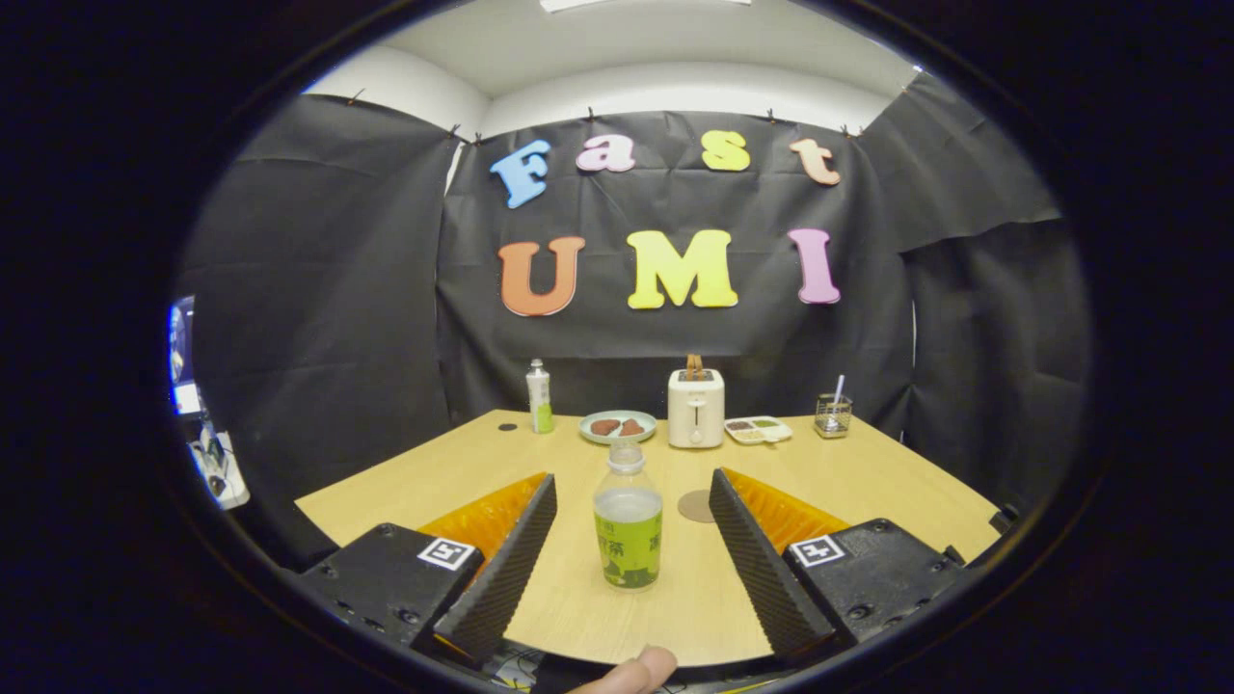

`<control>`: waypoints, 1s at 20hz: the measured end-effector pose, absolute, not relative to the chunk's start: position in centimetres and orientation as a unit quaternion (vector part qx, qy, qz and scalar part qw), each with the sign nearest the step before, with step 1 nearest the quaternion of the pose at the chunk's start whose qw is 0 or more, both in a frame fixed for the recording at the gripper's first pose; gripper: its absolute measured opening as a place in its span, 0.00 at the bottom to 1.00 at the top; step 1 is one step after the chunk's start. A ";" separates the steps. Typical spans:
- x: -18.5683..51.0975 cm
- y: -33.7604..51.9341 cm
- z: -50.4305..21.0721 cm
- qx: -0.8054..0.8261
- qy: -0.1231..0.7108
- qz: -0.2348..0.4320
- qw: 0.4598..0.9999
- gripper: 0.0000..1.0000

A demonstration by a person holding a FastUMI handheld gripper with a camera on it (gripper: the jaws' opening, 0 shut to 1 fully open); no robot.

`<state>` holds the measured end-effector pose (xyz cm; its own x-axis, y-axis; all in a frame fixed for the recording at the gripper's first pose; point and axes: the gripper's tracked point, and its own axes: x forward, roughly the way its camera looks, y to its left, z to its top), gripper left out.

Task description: Take the bottle from table, then pour the juice into the cup, finally place the bottle on the coaster

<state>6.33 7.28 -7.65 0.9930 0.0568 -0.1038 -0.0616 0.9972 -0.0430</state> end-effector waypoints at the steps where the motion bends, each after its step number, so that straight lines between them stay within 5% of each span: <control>1: 6.8 7.4 -8.2 -0.020 0.050 0.023 0.998 1.00; 20: 17.7 8.8 -17.0 -0.039 0.057 -0.003 0.998 1.00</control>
<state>17.74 8.77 -17.03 0.9934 -0.0113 -0.1142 0.0024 0.9970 -0.0774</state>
